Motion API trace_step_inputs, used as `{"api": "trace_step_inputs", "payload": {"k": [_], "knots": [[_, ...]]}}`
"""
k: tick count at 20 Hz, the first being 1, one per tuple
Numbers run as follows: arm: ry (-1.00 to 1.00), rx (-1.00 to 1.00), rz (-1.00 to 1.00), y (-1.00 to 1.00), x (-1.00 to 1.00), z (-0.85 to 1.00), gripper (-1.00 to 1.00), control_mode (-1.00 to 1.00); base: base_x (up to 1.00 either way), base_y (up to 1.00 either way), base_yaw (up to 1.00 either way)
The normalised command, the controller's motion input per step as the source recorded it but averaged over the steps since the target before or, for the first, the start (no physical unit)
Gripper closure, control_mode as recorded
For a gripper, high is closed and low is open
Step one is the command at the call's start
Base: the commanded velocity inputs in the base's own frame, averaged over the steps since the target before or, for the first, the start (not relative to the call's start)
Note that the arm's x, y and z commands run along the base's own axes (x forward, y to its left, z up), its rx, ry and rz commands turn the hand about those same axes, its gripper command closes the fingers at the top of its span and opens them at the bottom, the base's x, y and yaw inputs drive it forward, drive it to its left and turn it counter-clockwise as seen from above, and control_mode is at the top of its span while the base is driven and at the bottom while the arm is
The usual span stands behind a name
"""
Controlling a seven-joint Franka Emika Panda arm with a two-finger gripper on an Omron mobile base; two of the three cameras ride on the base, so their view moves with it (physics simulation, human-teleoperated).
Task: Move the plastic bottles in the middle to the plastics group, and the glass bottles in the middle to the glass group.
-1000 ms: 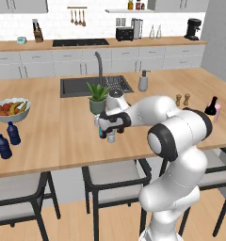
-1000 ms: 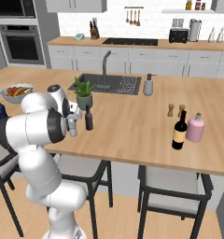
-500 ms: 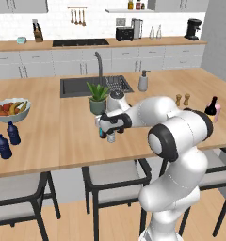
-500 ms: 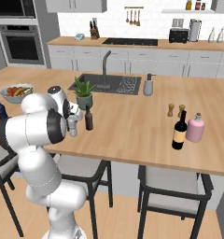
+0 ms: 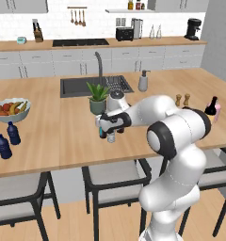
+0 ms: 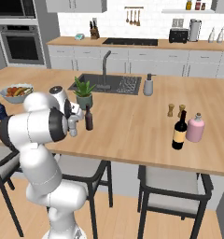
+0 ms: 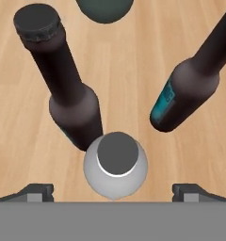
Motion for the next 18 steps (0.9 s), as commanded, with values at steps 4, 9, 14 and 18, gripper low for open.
{"api": "trace_step_inputs", "payload": {"k": [4, 9, 14, 18], "knots": [[0.00, 0.00, 0.00, 0.00, 0.01, -0.12, -1.00, -1.00, 0.00, 0.00, 0.00], [-0.03, 0.00, 0.00, 0.00, 0.04, -0.12, -1.00, -1.00, 0.00, 0.00, 0.00], [-0.03, 0.00, 0.00, 0.00, 0.06, 0.00, -1.00, -1.00, 0.00, 0.00, 0.00], [-0.05, 0.00, 0.00, 0.00, 0.09, -0.03, -1.00, -1.00, 0.00, 0.00, 0.00]]}}
